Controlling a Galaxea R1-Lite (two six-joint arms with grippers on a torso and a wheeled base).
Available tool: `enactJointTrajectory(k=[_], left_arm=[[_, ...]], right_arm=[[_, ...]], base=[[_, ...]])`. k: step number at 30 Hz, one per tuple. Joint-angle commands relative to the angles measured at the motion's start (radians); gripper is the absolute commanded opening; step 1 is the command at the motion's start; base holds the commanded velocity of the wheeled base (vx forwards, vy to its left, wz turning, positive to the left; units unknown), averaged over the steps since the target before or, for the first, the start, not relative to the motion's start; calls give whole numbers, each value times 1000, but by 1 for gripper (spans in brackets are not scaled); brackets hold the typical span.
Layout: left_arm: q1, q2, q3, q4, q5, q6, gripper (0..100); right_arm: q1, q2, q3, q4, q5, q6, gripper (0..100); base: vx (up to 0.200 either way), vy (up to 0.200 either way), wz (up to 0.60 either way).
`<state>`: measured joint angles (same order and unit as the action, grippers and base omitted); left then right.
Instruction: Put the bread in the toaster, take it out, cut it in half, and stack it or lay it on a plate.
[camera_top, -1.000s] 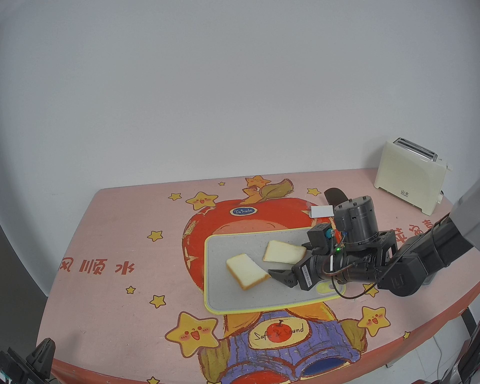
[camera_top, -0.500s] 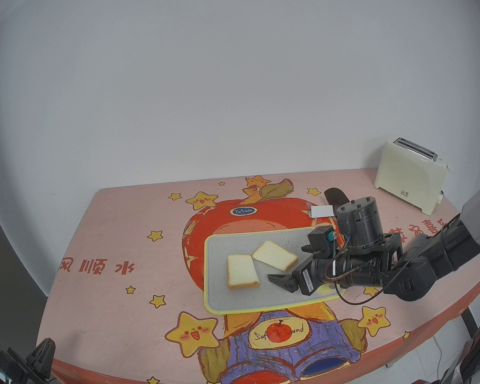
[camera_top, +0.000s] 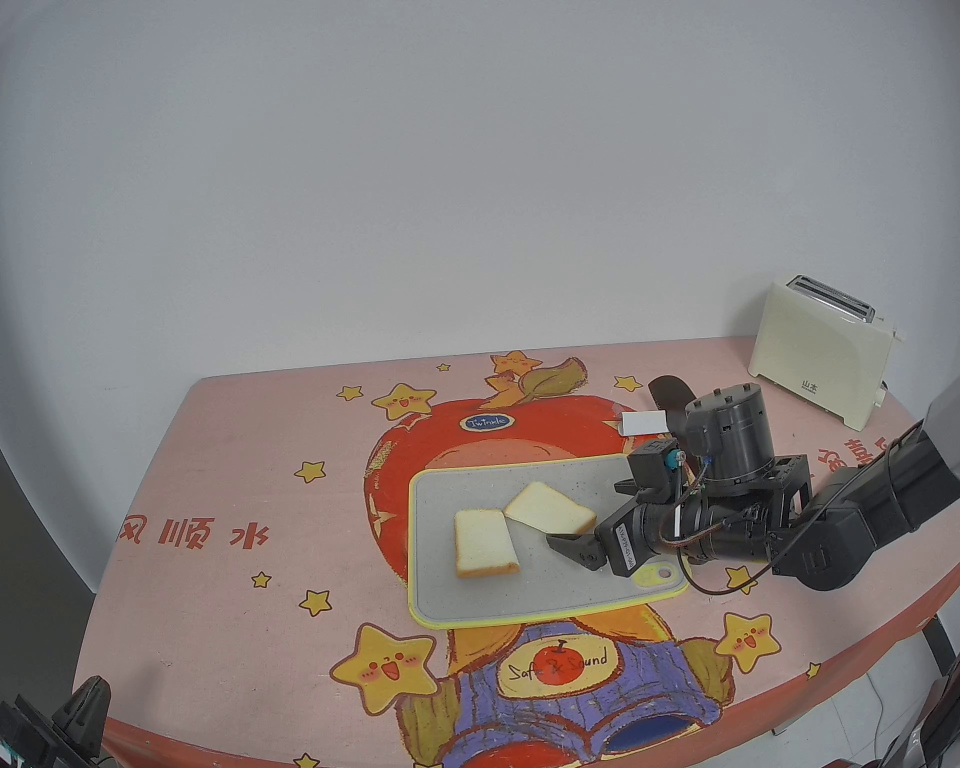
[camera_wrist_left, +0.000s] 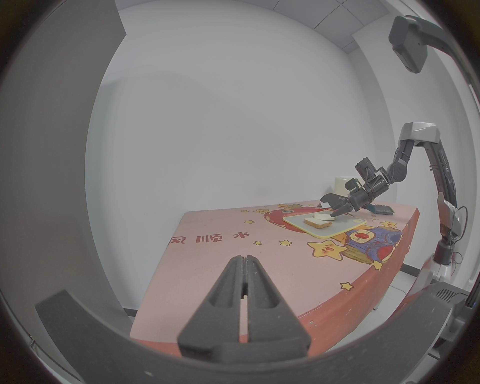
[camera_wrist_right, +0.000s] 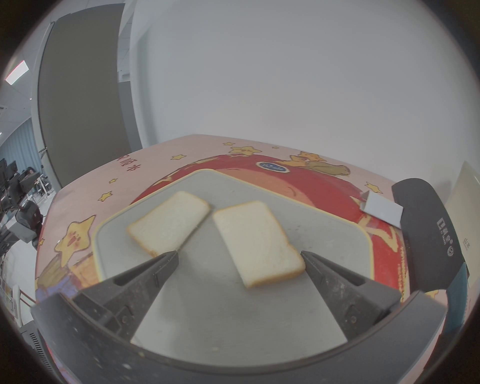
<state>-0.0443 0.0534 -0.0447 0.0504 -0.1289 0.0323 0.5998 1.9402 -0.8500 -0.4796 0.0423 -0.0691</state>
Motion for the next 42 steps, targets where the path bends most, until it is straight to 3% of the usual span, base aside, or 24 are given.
enactJointTrajectory(k=[1,14,15,42], left_arm=[[0,2,0,0,0,0,0],[0,2,0,0,0,1,0],[0,2,0,0,0,1,0],[0,2,0,0,0,0,0]], right_arm=[[3,19,-1,-2,1,-1,100],[5,36,-15,-4,2,-3,100],[3,36,-15,-4,2,-3,0],[18,-38,29,-36,11,3,0]], base=[[0,0,0],[0,0,0],[0,0,0],[0,0,0]])
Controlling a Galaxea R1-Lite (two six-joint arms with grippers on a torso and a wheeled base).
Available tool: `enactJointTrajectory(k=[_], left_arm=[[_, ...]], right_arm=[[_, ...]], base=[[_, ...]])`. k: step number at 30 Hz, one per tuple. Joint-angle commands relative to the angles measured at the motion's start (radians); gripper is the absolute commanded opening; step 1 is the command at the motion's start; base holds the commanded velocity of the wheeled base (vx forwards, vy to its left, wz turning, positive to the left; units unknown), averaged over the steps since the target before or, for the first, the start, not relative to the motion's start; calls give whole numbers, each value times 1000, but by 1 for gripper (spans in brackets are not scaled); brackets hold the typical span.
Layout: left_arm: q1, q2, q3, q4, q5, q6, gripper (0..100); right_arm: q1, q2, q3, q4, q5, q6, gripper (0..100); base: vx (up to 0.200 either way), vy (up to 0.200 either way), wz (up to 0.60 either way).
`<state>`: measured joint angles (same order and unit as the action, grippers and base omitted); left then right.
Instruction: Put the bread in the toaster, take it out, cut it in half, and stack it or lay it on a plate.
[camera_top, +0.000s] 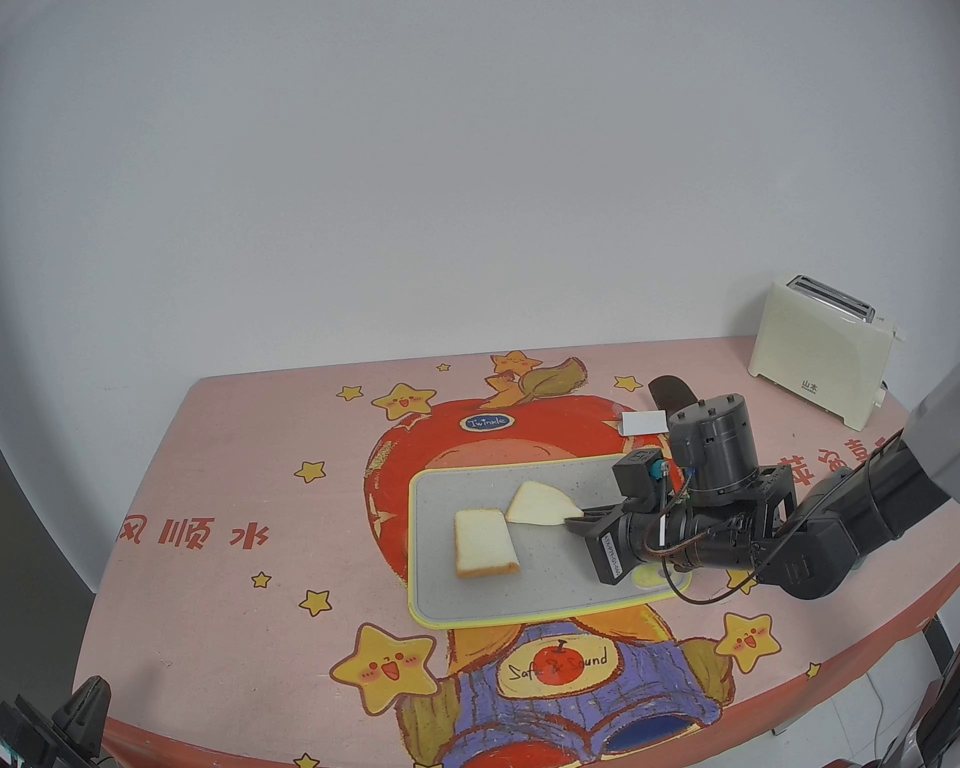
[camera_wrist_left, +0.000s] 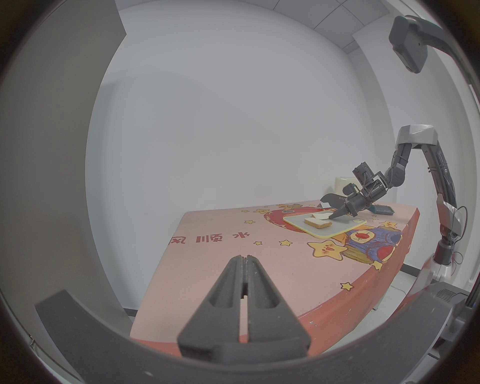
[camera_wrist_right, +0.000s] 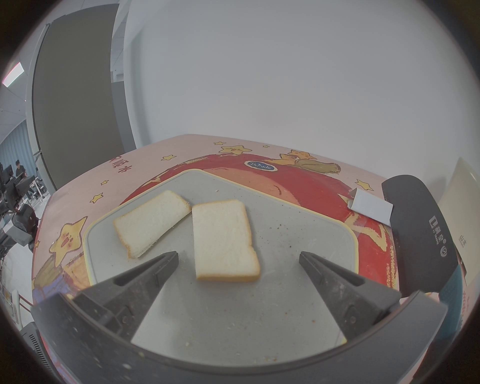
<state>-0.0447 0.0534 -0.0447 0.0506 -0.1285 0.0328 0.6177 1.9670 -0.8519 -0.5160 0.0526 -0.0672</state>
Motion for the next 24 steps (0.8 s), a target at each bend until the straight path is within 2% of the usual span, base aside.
enactJointTrajectory(k=[1,15,18,24], left_arm=[[0,2,0,0,0,-1,0],[0,2,0,0,0,-1,0],[0,2,0,0,0,-1,0],[0,0,0,0,-3,1,0]], right_arm=[[1,-66,33,1,1,1,0],[-13,-364,182,14,0,4,0],[-15,-436,212,17,-13,4,0],[-62,-502,249,22,-17,20,0]], base=[[0,0,0],[0,0,0],[0,0,0],[0,0,0]])
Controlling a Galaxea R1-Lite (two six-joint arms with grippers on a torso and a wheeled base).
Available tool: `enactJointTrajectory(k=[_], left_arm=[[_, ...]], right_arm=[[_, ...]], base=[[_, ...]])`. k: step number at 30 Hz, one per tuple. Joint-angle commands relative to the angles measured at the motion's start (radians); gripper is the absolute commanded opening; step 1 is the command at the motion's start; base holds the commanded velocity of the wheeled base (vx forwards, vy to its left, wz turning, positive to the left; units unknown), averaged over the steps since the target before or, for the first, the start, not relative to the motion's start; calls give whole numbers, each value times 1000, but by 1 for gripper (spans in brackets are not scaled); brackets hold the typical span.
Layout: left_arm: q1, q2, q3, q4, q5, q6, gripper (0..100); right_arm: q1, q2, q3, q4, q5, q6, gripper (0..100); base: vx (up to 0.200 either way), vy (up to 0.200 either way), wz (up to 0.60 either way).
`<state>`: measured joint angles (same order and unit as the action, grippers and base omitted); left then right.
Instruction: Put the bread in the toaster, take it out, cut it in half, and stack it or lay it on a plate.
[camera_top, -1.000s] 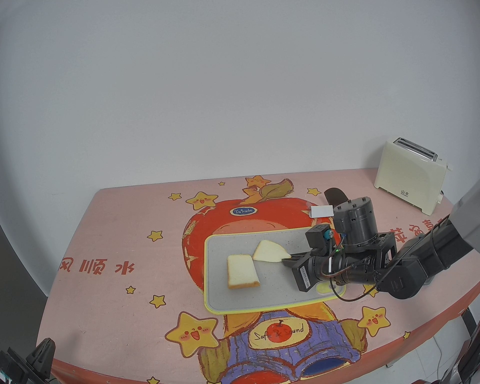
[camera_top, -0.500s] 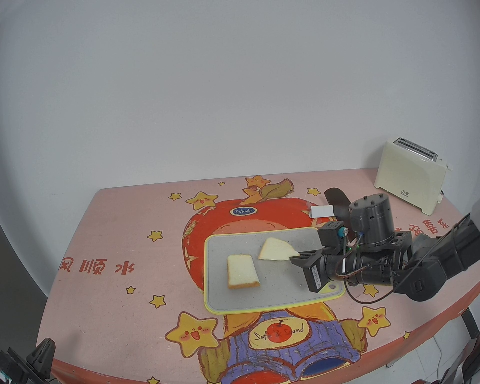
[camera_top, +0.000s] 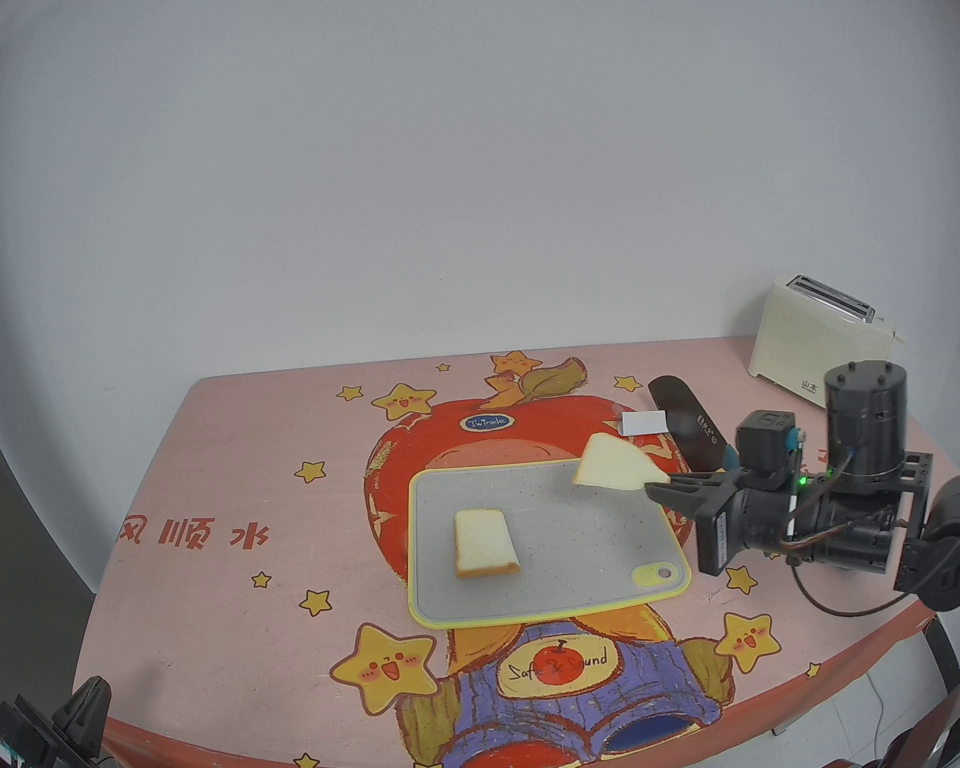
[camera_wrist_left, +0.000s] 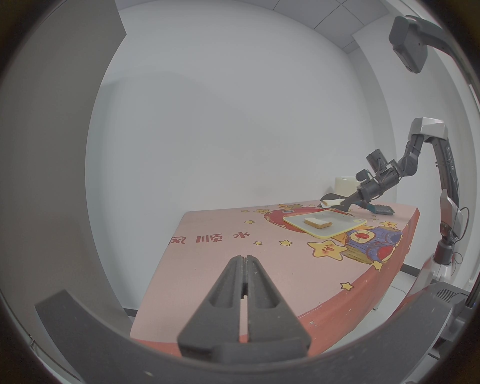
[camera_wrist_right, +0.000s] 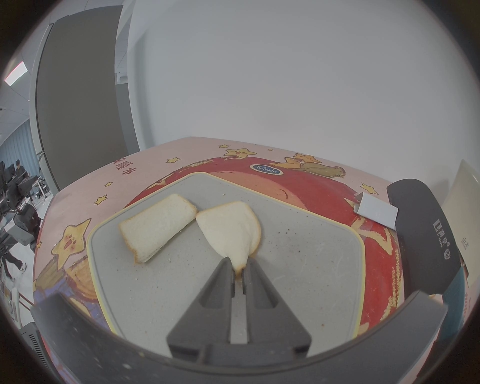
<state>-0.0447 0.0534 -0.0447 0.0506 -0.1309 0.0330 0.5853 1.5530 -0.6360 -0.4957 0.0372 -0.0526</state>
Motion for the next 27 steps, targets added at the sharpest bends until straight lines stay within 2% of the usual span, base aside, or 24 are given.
enactJointTrajectory(k=[1,8,13,16,19,27], left_arm=[[-1,2,0,2,-3,1,0],[0,0,0,0,2,1,0],[0,0,0,0,5,-1,0],[0,0,0,0,5,1,0],[0,0,0,0,5,1,0],[0,0,0,0,5,1,0]], right_arm=[[-44,-102,56,2,-2,5,0],[-45,-119,130,0,-2,5,0],[-48,-122,136,0,-3,7,0],[-51,-143,140,2,-33,7,0],[-51,-149,145,2,-50,5,0],[-51,-156,157,0,-51,7,0]], base=[[0,0,0],[0,0,0],[0,0,0],[0,0,0],[0,-200,0],[0,-200,0]])
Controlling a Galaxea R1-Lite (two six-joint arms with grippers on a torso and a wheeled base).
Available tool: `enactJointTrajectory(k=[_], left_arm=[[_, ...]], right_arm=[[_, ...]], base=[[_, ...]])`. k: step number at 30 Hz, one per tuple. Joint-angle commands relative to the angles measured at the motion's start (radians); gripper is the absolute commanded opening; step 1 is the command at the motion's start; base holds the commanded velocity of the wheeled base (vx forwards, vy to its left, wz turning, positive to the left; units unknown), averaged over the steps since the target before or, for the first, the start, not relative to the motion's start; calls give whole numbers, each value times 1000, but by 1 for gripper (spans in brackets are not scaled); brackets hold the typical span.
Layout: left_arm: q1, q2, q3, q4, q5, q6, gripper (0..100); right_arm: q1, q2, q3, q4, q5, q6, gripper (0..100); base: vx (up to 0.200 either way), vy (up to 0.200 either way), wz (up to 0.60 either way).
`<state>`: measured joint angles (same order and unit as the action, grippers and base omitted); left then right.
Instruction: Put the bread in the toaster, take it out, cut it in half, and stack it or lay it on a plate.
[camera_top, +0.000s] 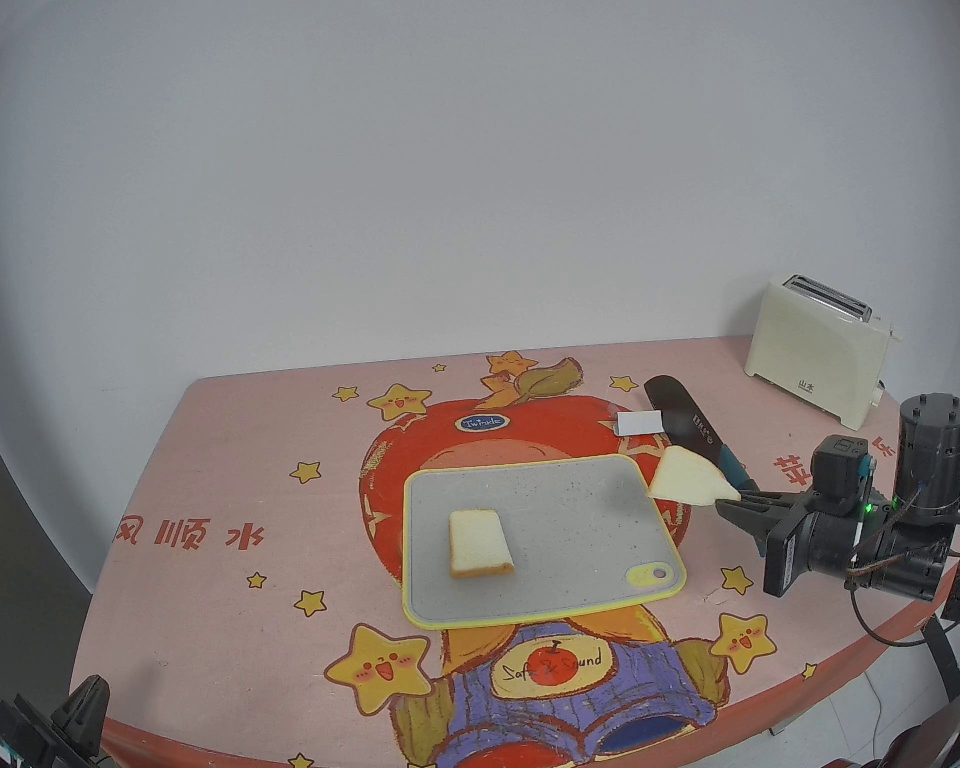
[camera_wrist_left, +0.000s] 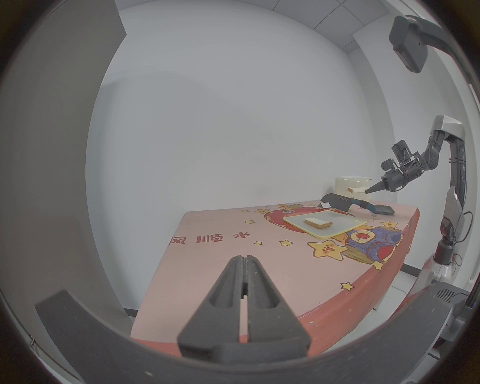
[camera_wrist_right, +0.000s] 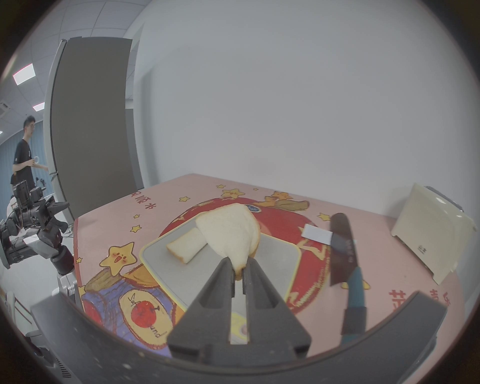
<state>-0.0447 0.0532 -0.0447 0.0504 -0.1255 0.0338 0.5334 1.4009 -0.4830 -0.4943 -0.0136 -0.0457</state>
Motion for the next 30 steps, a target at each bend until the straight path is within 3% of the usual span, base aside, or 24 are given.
enactJointTrajectory(k=[1,15,30], left_arm=[[0,2,0,0,0,0,0],[0,2,0,0,-2,0,0],[0,2,0,0,-2,0,0]], right_arm=[[2,-3,6,-1,1,0,0],[-29,-16,6,-1,1,1,0],[-108,-13,96,-1,6,3,0]], base=[[0,-200,0],[0,-200,0],[0,0,0]])
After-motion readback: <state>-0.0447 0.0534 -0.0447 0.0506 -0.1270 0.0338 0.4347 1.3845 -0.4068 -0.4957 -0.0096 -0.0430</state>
